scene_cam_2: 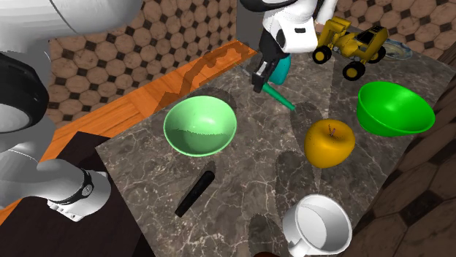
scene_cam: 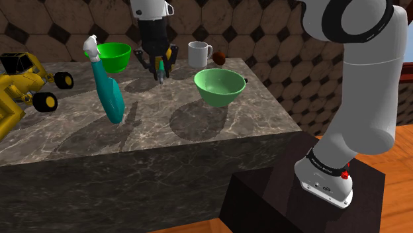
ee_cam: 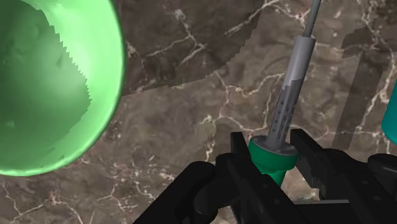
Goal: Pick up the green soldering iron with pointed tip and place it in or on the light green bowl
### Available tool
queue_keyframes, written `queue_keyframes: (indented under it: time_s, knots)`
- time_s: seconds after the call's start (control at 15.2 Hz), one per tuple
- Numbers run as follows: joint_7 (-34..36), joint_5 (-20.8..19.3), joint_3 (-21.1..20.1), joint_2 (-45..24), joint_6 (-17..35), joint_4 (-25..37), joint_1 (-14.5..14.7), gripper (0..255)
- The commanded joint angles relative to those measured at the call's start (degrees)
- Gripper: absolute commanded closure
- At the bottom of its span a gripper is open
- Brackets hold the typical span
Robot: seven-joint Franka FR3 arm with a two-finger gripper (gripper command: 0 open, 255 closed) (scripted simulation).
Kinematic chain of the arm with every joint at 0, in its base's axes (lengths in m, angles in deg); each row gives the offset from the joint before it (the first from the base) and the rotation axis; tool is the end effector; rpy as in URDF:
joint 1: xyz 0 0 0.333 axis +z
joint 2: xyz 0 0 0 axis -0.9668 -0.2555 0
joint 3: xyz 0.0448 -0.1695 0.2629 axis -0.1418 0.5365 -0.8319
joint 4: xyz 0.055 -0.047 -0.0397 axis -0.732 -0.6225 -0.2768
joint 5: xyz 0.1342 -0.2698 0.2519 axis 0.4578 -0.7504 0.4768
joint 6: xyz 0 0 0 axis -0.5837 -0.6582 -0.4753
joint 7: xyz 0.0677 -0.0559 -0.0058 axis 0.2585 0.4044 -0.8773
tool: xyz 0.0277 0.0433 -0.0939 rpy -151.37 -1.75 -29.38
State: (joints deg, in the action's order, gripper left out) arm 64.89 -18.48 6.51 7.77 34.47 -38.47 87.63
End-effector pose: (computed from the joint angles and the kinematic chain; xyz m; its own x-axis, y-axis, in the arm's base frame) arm 0.5808 0.3353 0.5330 0.9352 -0.3261 -0.1382 -0.3275 -0.9448 0.0129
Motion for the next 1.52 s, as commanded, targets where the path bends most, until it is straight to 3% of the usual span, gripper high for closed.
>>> queue_keyframes:
  time_s: [0.0,0.79,0.92,1.06,1.45]
  knots:
    - [0.18,-0.17,-0.02,-0.49,-1.92,2.39,0.37,255]
    - [1.05,-2.36,0.29,-6.95,-15.3,22.33,4.24,255]
    - [-0.51,0.39,-0.39,1.68,-10.22,8.59,-0.47,255]
    - [-2.57,2.71,-0.42,8.25,-7.21,-0.83,-3.83,255]
    - [-10.08,8.31,1.8,24.11,-2.83,-20.47,-10.14,255]
